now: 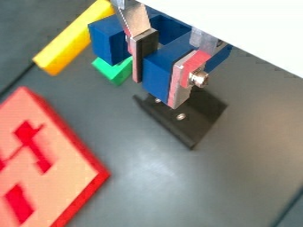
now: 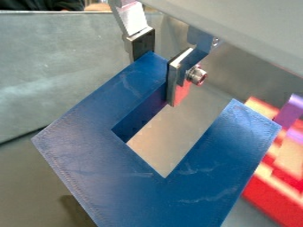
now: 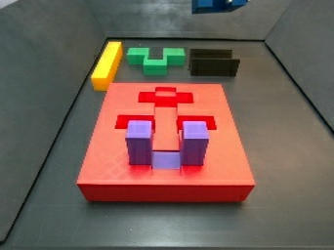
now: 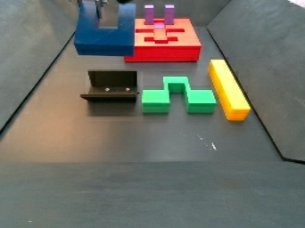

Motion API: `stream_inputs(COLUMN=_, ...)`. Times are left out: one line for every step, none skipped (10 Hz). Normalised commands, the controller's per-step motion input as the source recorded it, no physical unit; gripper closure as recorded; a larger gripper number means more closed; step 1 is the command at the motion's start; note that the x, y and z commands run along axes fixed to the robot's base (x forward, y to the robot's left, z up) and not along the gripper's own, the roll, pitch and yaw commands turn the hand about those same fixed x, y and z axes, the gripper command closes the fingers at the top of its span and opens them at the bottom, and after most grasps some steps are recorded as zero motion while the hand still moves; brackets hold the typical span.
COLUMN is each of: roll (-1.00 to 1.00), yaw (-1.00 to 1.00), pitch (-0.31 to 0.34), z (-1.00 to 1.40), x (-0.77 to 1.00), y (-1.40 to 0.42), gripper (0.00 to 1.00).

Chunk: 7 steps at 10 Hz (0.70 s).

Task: Pick up the blue object. Move up. Place the blue object on the fixture. Regrasp the blue object. Move to above the board. Insert the blue object.
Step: Place the blue object on the fixture.

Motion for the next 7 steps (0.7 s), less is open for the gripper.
stream_inputs(roll=-1.0, yaw=0.0, pitch=0.534, z=0.0, x=0.26, y=0.04, gripper=1.0)
stream_inputs(roll=-0.99, yaw=0.0, pitch=0.463, z=0.0, x=0.31, y=0.07, gripper=1.0)
stream_inputs(roll=-0.69, yaw=0.0, pitch=0.426, z=-0.25, x=0.43, y=0.04, gripper=1.0)
stream_inputs(roll=-0.32, yaw=0.0, pitch=0.429, z=-0.36, x=0.7, y=0.0, gripper=1.0)
stream_inputs(roll=-0.36, yaw=-0.04, pitch=0.151, z=-0.17, x=0.99, y=0.0, gripper=1.0)
stream_inputs(roll=-0.66, yaw=-0.21, pitch=0.0, z=-0.23, x=0.95, y=0.01, gripper=1.0)
stream_inputs(roll=-0.6, yaw=-0.29, pitch=0.0, z=-0.31, x=0.93, y=0.05, gripper=1.0)
